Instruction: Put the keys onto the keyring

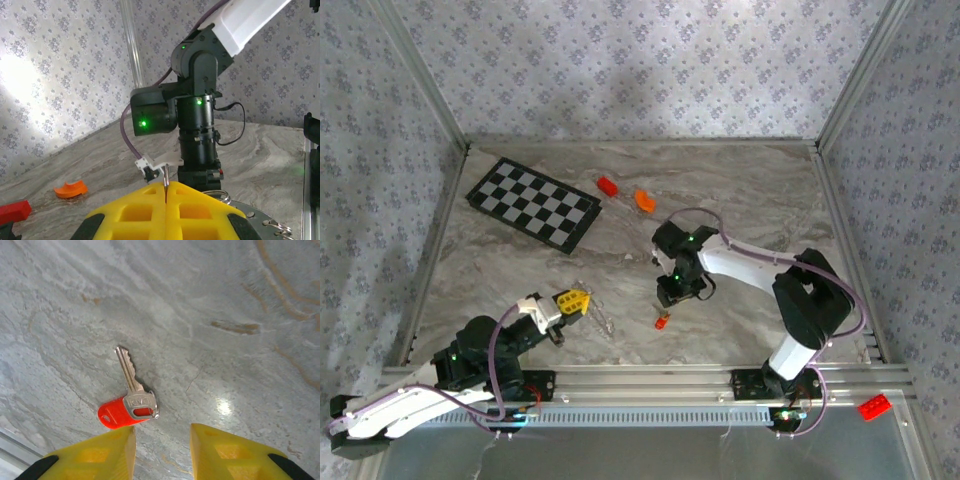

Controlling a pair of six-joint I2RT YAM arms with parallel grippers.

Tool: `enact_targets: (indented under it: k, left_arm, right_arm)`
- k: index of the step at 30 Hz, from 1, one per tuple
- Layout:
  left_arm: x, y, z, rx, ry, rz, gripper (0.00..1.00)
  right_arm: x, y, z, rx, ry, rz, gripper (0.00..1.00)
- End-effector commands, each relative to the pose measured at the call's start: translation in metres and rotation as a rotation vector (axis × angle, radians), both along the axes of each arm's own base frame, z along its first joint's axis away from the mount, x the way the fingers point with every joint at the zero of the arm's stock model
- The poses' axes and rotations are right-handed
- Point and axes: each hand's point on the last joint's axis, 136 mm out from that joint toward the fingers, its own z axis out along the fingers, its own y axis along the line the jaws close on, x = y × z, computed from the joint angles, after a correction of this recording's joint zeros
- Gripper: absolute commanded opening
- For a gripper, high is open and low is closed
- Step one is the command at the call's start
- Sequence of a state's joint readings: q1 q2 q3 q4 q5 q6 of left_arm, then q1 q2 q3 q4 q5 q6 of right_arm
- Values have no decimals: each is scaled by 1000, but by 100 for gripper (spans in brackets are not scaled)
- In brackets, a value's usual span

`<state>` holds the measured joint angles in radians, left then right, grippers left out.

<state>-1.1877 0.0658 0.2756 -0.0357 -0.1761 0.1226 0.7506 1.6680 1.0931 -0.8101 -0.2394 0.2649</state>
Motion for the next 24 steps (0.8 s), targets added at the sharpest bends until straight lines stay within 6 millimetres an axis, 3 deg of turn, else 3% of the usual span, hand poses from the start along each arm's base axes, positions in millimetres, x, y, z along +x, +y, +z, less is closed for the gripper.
enact_targets:
  k: [1, 8, 24]
  left_arm:
    - [-5, 2, 13, -39, -33, -19, 0]
    - [-7, 2, 13, -48, -31, -33, 0]
    - [-9, 2, 13, -51, -33, -41, 0]
  right_arm:
    - [-8, 6, 0, 27, 103, 37, 35]
    - [-10, 19, -4, 52, 198, 72, 33]
    - [-12, 9, -19, -76, 203, 162, 31]
